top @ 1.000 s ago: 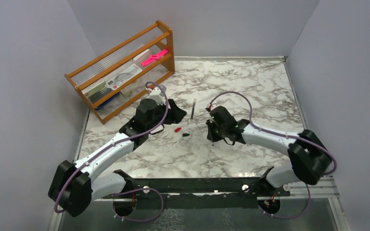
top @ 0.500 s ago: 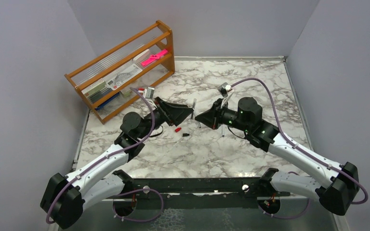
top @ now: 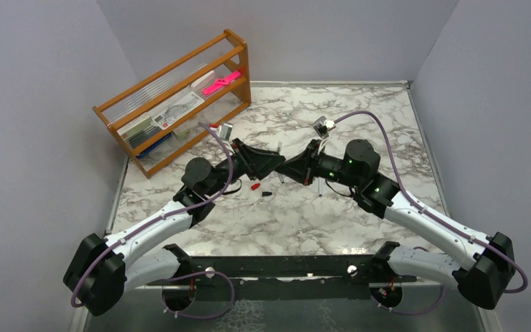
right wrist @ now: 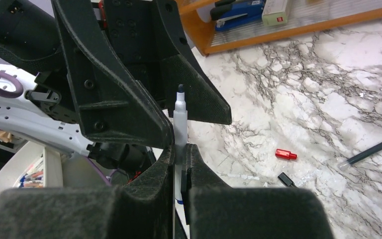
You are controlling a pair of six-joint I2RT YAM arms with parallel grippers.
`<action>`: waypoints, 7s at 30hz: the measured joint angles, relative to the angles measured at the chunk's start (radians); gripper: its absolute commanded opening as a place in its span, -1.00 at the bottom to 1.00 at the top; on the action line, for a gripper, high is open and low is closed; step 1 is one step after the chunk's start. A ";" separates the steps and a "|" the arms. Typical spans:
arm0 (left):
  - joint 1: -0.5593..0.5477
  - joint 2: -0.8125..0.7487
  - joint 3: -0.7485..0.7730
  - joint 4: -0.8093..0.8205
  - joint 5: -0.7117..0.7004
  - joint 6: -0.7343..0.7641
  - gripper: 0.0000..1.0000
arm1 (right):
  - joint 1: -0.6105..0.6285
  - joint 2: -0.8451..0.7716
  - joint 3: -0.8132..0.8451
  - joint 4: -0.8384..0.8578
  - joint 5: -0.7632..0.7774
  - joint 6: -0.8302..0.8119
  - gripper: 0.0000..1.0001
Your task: Insert the pens into the pen caps
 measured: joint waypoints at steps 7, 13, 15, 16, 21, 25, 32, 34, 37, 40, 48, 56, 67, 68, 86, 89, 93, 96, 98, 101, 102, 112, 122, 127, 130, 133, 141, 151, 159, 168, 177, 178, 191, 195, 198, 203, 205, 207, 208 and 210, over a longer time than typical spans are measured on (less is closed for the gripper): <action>-0.010 0.000 0.013 0.008 0.004 0.001 -1.00 | 0.000 0.000 0.008 0.011 -0.002 0.002 -0.98; -0.010 -0.006 0.013 0.011 0.002 -0.006 -1.00 | 0.000 -0.001 0.008 0.021 -0.006 0.014 -0.33; -0.010 -0.012 0.014 0.011 -0.002 -0.006 -1.00 | 0.000 -0.002 0.007 0.031 -0.014 0.013 -0.32; -0.010 -0.013 0.016 0.011 -0.004 -0.005 -1.00 | 0.000 -0.002 0.007 0.034 -0.017 0.011 -0.32; -0.010 0.004 0.085 0.010 -0.008 -0.005 -1.00 | 0.000 -0.002 0.006 0.034 -0.017 0.007 -0.33; -0.010 0.035 0.132 0.014 -0.008 -0.001 -1.00 | 0.000 -0.002 0.006 0.035 -0.017 0.000 -0.94; -0.010 0.062 0.141 0.016 -0.004 -0.003 -0.13 | 0.000 -0.003 -0.001 0.043 -0.016 -0.003 -0.98; -0.010 0.062 0.140 0.015 0.000 -0.008 -0.18 | 0.000 -0.003 -0.005 0.064 -0.010 0.002 -0.98; -0.012 0.060 0.133 0.016 0.003 -0.014 -0.37 | 0.000 -0.004 -0.006 0.097 -0.004 0.012 -0.98; -0.016 0.053 0.117 0.016 0.005 -0.016 -0.50 | 0.000 -0.004 -0.006 0.121 0.005 0.024 -0.98; -0.018 0.038 0.109 0.032 0.016 -0.025 -1.00 | 0.000 -0.003 -0.009 0.130 0.010 0.040 -0.98; -0.021 0.027 0.109 0.012 0.016 0.020 -1.00 | 0.000 -0.008 -0.018 0.133 0.010 0.058 -0.11; 0.035 0.011 0.357 -0.512 -0.233 0.379 -1.00 | 0.000 0.028 0.033 -0.172 0.164 -0.048 0.09; 0.052 0.009 0.356 -0.557 -0.262 0.386 -1.00 | 0.000 0.074 0.043 -0.187 0.175 -0.055 0.07; 0.136 -0.151 0.140 -0.872 -0.349 0.355 -1.00 | 0.076 0.632 0.237 -0.276 0.288 -0.374 0.20; 0.137 -0.179 0.139 -0.882 -0.357 0.355 -1.00 | 0.076 0.709 0.301 -0.292 0.297 -0.426 0.20; 0.137 -0.208 0.139 -0.885 -0.371 0.360 -1.00 | 0.076 0.809 0.364 -0.313 0.303 -0.470 0.19; 0.140 -0.214 0.139 -0.889 -0.378 0.367 -1.00 | 0.076 0.855 0.378 -0.325 0.303 -0.484 0.18; 0.142 -0.214 0.139 -0.898 -0.383 0.372 -1.00 | 0.076 0.863 0.378 -0.326 0.297 -0.491 0.17; 0.143 -0.214 0.139 -0.908 -0.385 0.380 -1.00 | 0.079 0.863 0.374 -0.323 0.291 -0.491 0.15; 0.144 -0.214 0.139 -0.909 -0.385 0.382 -1.00 | 0.079 0.862 0.370 -0.318 0.290 -0.491 0.15; 0.150 -0.203 0.124 -0.898 -0.383 0.388 -1.00 | 0.084 0.803 0.294 -0.291 0.257 -0.470 0.06; 0.151 -0.202 0.100 -0.898 -0.383 0.388 -1.00 | 0.097 0.743 0.262 -0.295 0.248 -0.443 -0.01; 0.154 -0.202 0.091 -0.894 -0.383 0.388 -1.00 | 0.127 0.735 0.254 -0.308 0.267 -0.431 -0.54; 0.155 -0.202 0.089 -0.893 -0.382 0.388 -1.00 | 0.143 0.731 0.253 -0.317 0.288 -0.415 -0.82; 0.155 -0.204 0.089 -0.892 -0.381 0.388 -1.00 | 0.151 0.717 0.240 -0.321 0.309 -0.402 -0.97; 0.156 -0.235 0.077 -0.892 -0.381 0.388 -1.00 | 0.150 0.706 0.206 -0.329 0.362 -0.385 -0.98; 0.157 -0.236 0.072 -0.907 -0.382 0.389 -1.00 | 0.150 0.732 0.206 -0.318 0.356 -0.381 -0.98; 0.159 -0.236 0.072 -0.913 -0.382 0.393 -1.00 | 0.150 0.748 0.213 -0.290 0.338 -0.382 -0.98; 0.161 -0.226 0.072 -0.913 -0.382 0.393 -1.00 | 0.154 0.766 0.228 -0.273 0.294 -0.382 -0.98; 0.162 -0.217 0.072 -0.913 -0.382 0.401 -1.00 | 0.158 0.818 0.284 -0.253 0.279 -0.381 -0.98; 0.162 -0.217 0.072 -0.913 -0.383 0.402 -1.00 | 0.158 0.823 0.292 -0.253 0.279 -0.382 -0.98; 0.163 -0.217 0.072 -0.914 -0.383 0.407 -1.00 | 0.159 0.765 0.262 -0.224 0.263 -0.395 -0.82; 0.164 -0.217 0.072 -0.913 -0.382 0.407 -1.00 | 0.163 0.671 0.247 -0.204 0.258 -0.415 -0.32; 0.164 -0.217 0.072 -0.913 -0.382 0.407 -1.00 | 0.164 0.663 0.264 -0.191 0.261 -0.439 -0.12; 0.164 -0.221 0.071 -0.914 -0.383 0.407 -1.00 | 0.164 0.724 0.286 -0.199 0.283 -0.482 -0.01; 0.164 -0.228 0.070 -0.914 -0.383 0.407 -1.00 | 0.164 0.750 0.293 -0.208 0.301 -0.499 -0.01; 0.164 -0.236 0.069 -0.914 -0.383 0.407 -1.00 | 0.164 0.762 0.293 -0.221 0.313 -0.511 -0.01; 0.164 -0.240 0.067 -0.914 -0.383 0.407 -1.00 | 0.164 0.765 0.294 -0.226 0.318 -0.518 -0.01; 0.164 -0.243 0.063 -0.916 -0.383 0.407 -1.00 | 0.164 0.772 0.303 -0.234 0.328 -0.526 -0.01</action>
